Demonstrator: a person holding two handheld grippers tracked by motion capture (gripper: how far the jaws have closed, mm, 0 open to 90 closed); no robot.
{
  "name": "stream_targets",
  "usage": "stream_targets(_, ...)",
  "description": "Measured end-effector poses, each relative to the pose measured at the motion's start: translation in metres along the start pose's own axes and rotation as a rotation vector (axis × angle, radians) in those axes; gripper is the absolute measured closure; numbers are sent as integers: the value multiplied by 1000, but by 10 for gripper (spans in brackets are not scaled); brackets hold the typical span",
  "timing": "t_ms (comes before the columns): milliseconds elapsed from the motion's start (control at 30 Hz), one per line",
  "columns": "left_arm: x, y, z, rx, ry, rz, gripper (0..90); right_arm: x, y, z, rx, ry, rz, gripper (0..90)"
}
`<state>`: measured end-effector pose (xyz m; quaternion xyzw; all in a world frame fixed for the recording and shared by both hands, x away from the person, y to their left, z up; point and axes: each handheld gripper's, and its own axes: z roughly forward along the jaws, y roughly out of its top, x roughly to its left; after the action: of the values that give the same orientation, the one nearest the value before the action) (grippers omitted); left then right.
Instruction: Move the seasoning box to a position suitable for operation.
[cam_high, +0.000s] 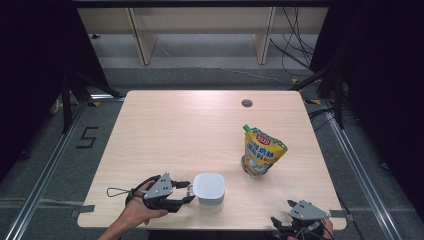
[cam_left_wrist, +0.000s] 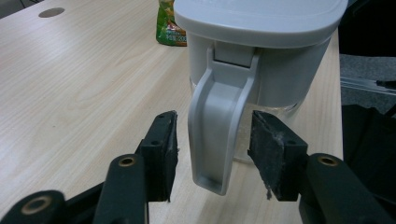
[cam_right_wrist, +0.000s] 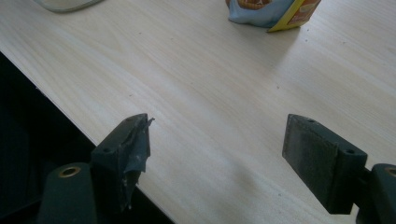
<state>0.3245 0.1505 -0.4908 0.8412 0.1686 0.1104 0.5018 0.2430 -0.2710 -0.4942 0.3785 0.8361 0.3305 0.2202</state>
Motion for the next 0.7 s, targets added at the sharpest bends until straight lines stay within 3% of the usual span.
stream_targets(67,1,0,0,-4,7,-5,550,-1,0,0,0,1,-12,242)
stream_targets(133,5,1,1,-20,-11,2,577,-1,0,0,1,1,-14,242)
stream_targets(167,5,1,2,-19,-19,-17,599,-1,0,1,1,1,-14,242)
stream_targets(267,7,2,4,-18,-31,14,654,-1,0,1,2,1,-16,242)
stream_targets(700,1,3,4,-5,34,4,685,0,0,1,0,6,-22,242)
